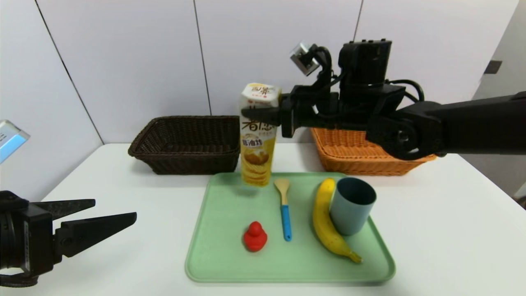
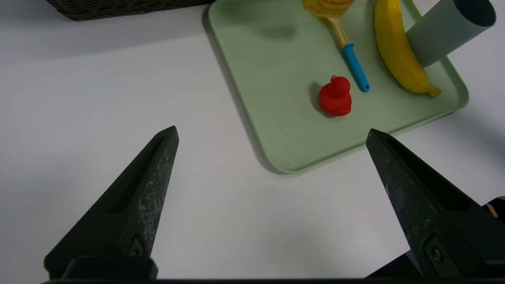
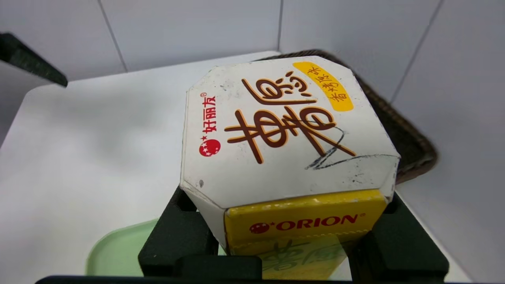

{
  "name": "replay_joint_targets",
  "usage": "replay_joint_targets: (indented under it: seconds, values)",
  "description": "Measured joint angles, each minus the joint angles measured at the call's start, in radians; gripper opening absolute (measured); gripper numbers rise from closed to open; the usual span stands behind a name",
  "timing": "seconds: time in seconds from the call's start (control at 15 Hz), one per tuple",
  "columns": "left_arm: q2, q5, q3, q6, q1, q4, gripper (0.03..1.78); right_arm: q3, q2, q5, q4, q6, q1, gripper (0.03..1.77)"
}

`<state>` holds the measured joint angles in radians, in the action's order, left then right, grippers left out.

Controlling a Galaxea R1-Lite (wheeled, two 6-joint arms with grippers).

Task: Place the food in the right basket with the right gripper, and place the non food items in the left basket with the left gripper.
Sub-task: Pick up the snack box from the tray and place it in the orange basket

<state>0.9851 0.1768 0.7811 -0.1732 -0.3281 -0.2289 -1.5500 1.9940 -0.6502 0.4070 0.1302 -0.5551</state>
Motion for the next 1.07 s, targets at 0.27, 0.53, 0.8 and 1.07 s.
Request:
replay_joint_targets:
  seconds: [0.27,0.53,0.8,1.07]
  values:
    - [-0.004,0.001,0.001,0.0,0.0,0.0,1.69,-0.183,-0.02,0.003,-0.132,-0.015,0.078,0.83]
    - [-0.004,0.002,0.001,0.0,0.0,0.013,1.69,-0.303,-0.064,0.039,-0.299,0.002,0.16,0.83]
    - [0.002,0.004,0.0,0.001,-0.001,0.022,1.69,-0.347,-0.114,0.13,-0.438,0.07,0.275,0.83]
    - [0.006,0.004,0.001,0.0,-0.002,0.03,1.69,-0.274,-0.155,0.133,-0.43,0.075,0.438,0.83]
